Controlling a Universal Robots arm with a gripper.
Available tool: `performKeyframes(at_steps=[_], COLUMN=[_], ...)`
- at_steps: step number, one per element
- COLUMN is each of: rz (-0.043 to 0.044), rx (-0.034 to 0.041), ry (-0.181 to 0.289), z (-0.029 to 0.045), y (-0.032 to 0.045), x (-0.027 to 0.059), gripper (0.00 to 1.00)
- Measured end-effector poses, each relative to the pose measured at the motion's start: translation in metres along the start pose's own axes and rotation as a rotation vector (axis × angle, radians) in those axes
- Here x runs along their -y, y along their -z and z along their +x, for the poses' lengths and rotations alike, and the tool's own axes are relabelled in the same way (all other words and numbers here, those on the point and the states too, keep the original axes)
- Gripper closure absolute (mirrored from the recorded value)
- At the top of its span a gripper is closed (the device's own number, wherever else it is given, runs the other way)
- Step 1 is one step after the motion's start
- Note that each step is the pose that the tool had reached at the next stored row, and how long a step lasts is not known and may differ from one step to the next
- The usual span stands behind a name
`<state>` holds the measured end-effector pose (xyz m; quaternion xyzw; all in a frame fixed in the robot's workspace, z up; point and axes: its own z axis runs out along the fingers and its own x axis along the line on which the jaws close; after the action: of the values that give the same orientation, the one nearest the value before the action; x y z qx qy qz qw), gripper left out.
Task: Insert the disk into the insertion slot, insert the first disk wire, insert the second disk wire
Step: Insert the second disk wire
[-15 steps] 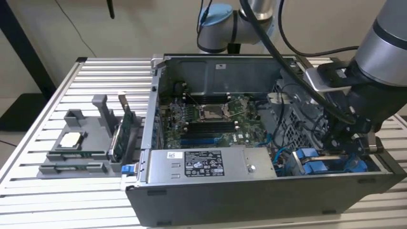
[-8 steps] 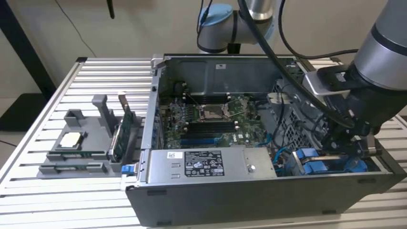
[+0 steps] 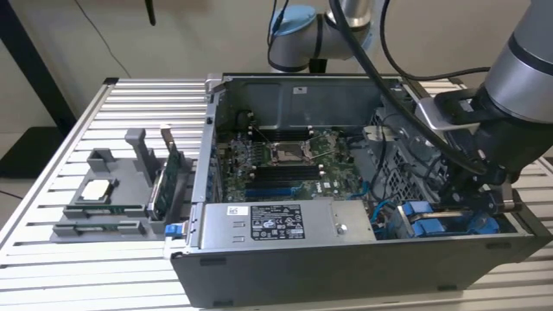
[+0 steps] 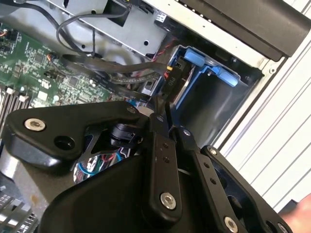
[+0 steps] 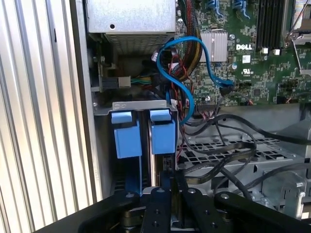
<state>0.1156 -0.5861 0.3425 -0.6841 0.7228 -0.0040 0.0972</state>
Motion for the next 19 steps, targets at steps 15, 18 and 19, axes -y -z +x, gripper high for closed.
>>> performKeyframes(at_steps=[15, 18, 19], rz=[-0.0010, -0.0011, -0.0011], rx=[0.0013, 0.0011, 0.0009], ry=[0.008, 0.008, 0.008], z=[-0.0019, -0.0017, -0.0016], y=[-0.0037, -0.0052, -0.0054], x=[0.0041, 0.0040, 0.0040], gripper=[0.84, 0.84, 0.84])
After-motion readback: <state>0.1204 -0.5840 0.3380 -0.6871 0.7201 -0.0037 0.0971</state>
